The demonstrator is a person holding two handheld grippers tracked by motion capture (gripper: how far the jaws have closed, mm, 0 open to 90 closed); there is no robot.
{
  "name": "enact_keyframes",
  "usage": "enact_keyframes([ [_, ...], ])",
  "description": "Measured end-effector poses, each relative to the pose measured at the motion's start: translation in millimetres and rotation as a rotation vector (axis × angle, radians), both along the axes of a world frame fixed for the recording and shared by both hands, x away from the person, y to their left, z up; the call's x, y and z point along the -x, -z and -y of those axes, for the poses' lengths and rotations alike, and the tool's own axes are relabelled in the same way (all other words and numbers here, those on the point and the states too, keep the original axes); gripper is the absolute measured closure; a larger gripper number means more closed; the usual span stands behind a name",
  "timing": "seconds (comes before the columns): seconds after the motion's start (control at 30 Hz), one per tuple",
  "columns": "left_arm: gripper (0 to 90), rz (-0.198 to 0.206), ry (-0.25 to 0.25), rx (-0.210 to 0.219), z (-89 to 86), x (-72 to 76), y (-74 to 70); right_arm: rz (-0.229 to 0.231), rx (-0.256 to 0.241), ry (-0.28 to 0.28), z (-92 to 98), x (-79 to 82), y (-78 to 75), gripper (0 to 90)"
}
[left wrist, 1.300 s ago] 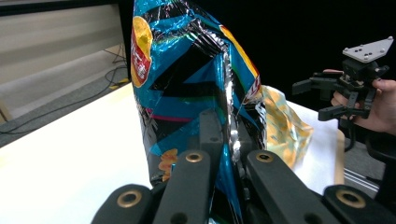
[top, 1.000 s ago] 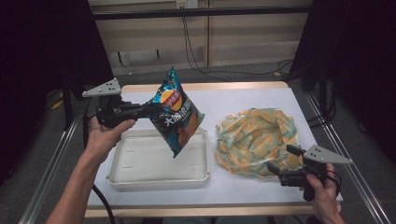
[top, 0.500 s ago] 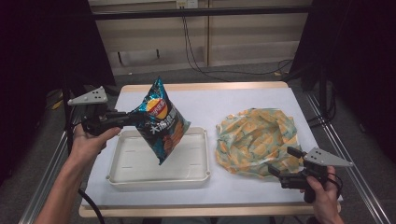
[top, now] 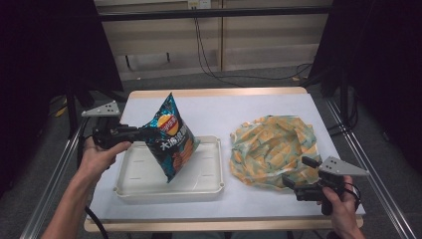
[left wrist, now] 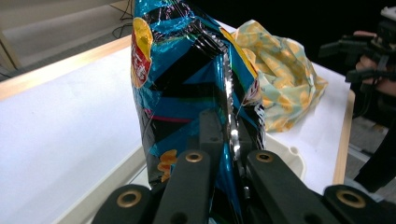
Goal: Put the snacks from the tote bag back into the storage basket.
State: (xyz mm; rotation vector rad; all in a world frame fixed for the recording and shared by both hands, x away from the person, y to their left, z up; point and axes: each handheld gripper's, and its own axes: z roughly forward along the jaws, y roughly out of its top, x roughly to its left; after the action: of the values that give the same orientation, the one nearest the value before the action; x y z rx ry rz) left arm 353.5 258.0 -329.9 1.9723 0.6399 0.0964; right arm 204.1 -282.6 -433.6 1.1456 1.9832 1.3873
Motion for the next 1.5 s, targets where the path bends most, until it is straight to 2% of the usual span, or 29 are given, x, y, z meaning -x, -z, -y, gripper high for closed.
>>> enact_keyframes([
  [0.2,89.2,-0.028,0.0,-0.045,8.8,-12.8,11.3,0.001,-0.001,-0.002,-0.4,-0.5,0.0,1.4],
  [0.37,88.4,-0.043,-0.036,-0.048,13.5,-25.2,15.6,-0.005,0.005,-0.008,-0.7,-1.3,1.2,1.5],
  [0.5,86.6,-0.031,-0.095,-0.067,20.4,-36.8,13.8,-0.008,0.004,-0.019,-1.0,-2.5,1.9,1.6],
  [0.57,86.5,-0.016,-0.106,-0.062,23.6,-40.3,10.9,-0.013,0.01,-0.019,-1.3,-3.1,2.4,1.6],
  [0.73,86.6,0.006,-0.133,-0.081,30.6,-47.3,9.0,-0.012,0.009,-0.027,-1.5,-2.8,2.6,1.6],
  [0.8,86.3,0.011,-0.136,-0.071,32.3,-49.7,7.7,-0.015,0.011,-0.027,-1.2,-2.3,2.7,1.6],
  [0.87,86.3,0.016,-0.14,-0.078,33.5,-51.7,6.1,-0.013,0.012,-0.025,-0.9,-2.2,2.7,1.6],
  [0.93,86.5,0.009,-0.146,-0.059,33.8,-55.8,6.9,-0.015,0.008,-0.02,-0.8,-2.5,2.5,1.6],
  [1.0,86.4,0.01,-0.155,-0.06,33.8,-60.6,7.8,-0.012,0.008,-0.017,-0.6,-3.1,2.1,1.7],
  [1.1,86.1,0.017,-0.168,-0.066,33.2,-67.1,8.3,-0.007,0.01,-0.023,-0.8,-2.9,2.2,1.8],
  [1.2,85.9,0.02,-0.167,-0.1,33.0,-76.3,7.0,-0.022,0.02,-0.022,-1.6,-4.0,4.3,1.8],
  [1.3,85.3,0.023,-0.16,-0.099,32.6,-84.6,7.6,-0.025,0.021,-0.024,-3.0,-4.5,5.1,1.9],
  [1.37,85.0,0.02,-0.174,-0.092,32.2,-88.9,8.3,-0.021,0.023,-0.033,-3.5,-4.2,5.0,1.9],
  [1.5,80.9,0.036,-0.178,-0.076,31.8,-91.5,10.7,-0.022,0.024,-0.026,-3.3,-3.9,5.2,1.9],
])
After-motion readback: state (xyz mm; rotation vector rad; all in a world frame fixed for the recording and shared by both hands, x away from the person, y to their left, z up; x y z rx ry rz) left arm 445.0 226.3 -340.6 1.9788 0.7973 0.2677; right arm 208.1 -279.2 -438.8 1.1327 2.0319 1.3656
